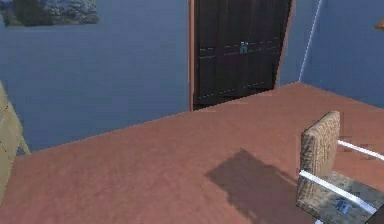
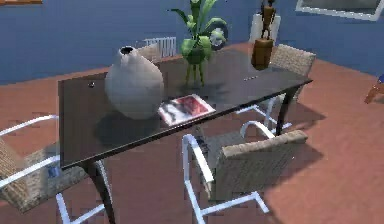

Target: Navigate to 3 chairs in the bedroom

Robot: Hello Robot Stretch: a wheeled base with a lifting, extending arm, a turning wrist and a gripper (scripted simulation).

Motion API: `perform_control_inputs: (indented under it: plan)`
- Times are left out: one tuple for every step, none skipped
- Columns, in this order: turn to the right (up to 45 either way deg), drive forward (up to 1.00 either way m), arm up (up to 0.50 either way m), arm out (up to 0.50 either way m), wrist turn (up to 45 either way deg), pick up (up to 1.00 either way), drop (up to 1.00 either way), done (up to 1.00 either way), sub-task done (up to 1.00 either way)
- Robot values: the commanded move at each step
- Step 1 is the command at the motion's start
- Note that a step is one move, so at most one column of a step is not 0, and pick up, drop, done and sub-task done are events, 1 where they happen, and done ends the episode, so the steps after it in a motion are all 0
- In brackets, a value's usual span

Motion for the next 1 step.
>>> perform_control_inputs:
  plan:
    - [45.0, 0.0, 0.0, 0.0, 0.0, 0.0, 0.0, 0.0, 0.0]
